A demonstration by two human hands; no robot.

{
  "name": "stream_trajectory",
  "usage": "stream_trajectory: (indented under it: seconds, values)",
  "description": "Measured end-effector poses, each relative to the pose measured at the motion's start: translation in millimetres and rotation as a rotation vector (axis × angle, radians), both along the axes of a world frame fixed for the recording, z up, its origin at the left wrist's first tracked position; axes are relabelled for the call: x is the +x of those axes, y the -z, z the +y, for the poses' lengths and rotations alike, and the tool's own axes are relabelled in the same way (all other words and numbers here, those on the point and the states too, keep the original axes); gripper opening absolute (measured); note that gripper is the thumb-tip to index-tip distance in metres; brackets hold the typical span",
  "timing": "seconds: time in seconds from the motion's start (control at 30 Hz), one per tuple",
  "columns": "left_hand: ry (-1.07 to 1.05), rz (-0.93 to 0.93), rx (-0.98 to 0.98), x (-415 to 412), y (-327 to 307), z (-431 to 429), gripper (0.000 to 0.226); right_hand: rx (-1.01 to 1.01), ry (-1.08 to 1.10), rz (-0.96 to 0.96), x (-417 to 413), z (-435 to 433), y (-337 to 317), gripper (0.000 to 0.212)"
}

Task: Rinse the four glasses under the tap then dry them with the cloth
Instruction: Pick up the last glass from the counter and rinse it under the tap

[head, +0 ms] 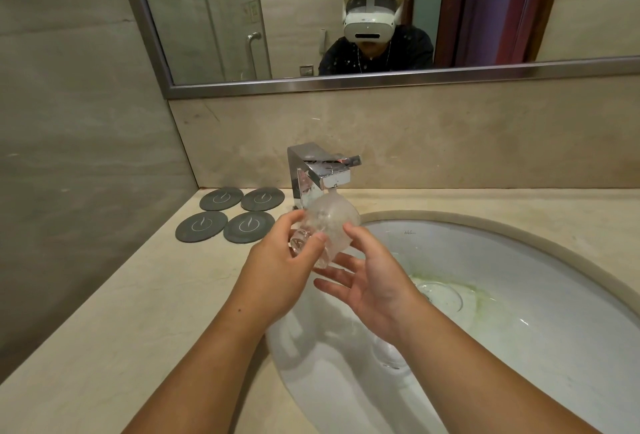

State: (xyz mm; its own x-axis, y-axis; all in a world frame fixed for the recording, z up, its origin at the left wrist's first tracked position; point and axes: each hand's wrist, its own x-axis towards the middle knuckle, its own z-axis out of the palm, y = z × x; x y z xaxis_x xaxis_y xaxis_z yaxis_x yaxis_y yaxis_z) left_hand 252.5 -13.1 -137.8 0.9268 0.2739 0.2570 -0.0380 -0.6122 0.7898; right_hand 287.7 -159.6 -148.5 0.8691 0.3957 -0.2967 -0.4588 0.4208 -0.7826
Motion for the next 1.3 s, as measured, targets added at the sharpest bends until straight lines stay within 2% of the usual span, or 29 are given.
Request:
stream_trajectory:
  seconds: [0.2, 0.4, 0.47, 0.57, 0.63, 0.77, 0.9, 1.03, 1.13, 1.23, 1.3]
  values:
    - [0.043, 0.012, -0.011, 0.5, 1.5, 0.4, 0.049, -0.041, 0.045, -0.06, 1.0, 0.6, 1.3, 0.037]
    - [0.077, -0.042, 0.103, -2.7, 2.6, 0.4, 0.076, -0.024, 0.057, -0.081, 2.9, 0.6, 4.1, 0.042]
    - [0.068, -0.051, 0.108, -2.4, 2.8, 0.3, 0.073, -0.025, 0.057, -0.097, 2.2, 0.6, 3.8, 0.043]
    - [0.046, -0.05, 0.062, -1.7, 1.8, -0.1, 0.054, -0.023, 0.068, -0.061, 3.3, 1.2, 3.9, 0.053]
    - [0.021, -0.04, 0.038, -0.9, 1.5, 0.5, 0.054, -0.019, 0.057, -0.027, 3.5, 0.9, 3.7, 0.053]
    - [0.003, -0.024, 0.022, 0.4, 3.2, 1.9, 0.053, 0.024, 0.022, 0.009, 1.7, 0.6, 1.0, 0.04]
    - [-0.013, -0.002, 0.002, 0.8, 2.3, -0.5, 0.052, 0.035, -0.017, 0.044, 0.4, 3.2, 1.3, 0.042]
    - [-0.007, 0.008, -0.016, 1.3, 1.9, -1.0, 0.051, 0.035, -0.033, -0.013, -0.6, 1.9, 1.4, 0.039]
    - [0.029, 0.019, -0.005, -0.7, 1.1, -2.3, 0.056, -0.007, 0.025, -0.049, 1.7, 0.9, 4.4, 0.033]
    - [0.041, -0.012, 0.085, -1.2, 2.8, -0.4, 0.074, -0.04, 0.03, -0.099, 2.4, 1.2, 6.5, 0.037]
    - [0.031, -0.031, 0.134, -0.1, 3.8, 2.0, 0.076, -0.064, 0.033, -0.125, 1.9, 2.3, 6.1, 0.04]
